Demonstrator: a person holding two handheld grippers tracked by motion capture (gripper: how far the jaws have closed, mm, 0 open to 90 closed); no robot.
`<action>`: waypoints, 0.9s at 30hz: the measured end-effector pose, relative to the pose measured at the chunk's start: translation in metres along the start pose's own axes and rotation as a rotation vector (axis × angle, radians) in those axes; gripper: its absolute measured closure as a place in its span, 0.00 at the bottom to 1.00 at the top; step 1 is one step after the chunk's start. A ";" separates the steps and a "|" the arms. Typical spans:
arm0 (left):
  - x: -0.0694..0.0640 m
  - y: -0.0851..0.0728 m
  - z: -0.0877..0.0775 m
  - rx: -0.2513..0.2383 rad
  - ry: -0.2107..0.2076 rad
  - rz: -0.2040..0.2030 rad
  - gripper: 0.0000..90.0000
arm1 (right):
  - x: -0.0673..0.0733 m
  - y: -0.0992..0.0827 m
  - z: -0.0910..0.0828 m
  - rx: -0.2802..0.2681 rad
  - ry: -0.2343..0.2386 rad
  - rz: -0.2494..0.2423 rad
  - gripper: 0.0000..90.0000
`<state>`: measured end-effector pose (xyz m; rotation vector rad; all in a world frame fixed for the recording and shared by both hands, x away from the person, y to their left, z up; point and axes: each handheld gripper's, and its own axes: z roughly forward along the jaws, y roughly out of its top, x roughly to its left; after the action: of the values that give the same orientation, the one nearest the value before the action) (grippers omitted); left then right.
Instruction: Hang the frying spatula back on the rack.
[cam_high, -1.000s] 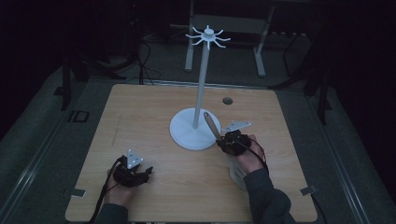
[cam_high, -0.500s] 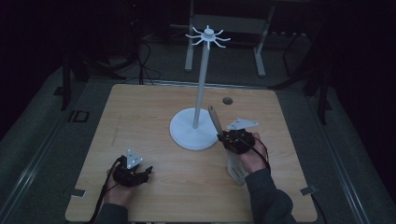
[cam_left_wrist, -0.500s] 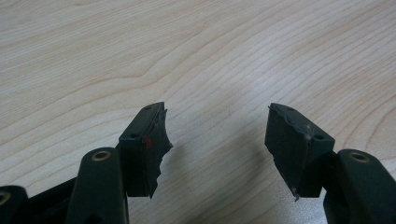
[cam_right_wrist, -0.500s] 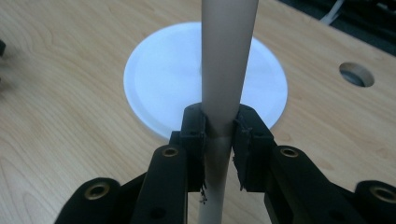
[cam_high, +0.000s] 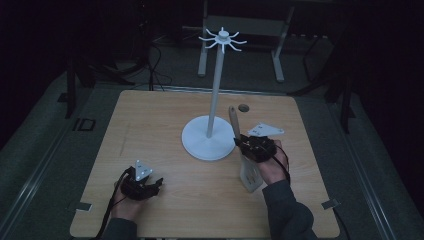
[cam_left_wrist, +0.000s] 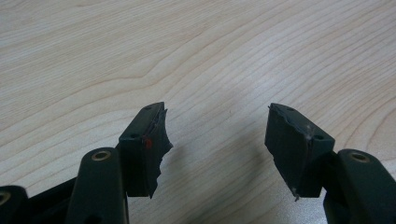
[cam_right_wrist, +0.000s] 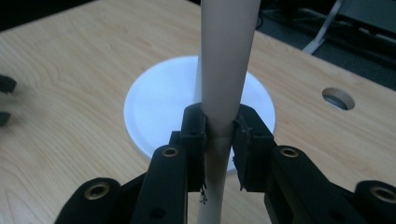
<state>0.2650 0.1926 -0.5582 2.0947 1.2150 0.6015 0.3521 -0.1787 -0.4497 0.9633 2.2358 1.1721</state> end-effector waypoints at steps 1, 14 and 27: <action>0.000 0.000 0.000 0.000 0.000 0.000 0.43 | 0.000 0.001 -0.001 -0.009 0.000 0.005 0.84; 0.000 0.000 0.000 0.002 0.002 0.001 0.43 | -0.002 0.010 -0.011 -0.109 0.003 0.023 0.84; 0.000 0.000 0.001 0.002 0.004 0.001 0.43 | -0.004 0.019 -0.015 -0.156 0.007 0.041 0.84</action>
<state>0.2653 0.1925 -0.5586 2.0967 1.2166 0.6054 0.3520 -0.1825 -0.4255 0.9471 2.1029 1.3477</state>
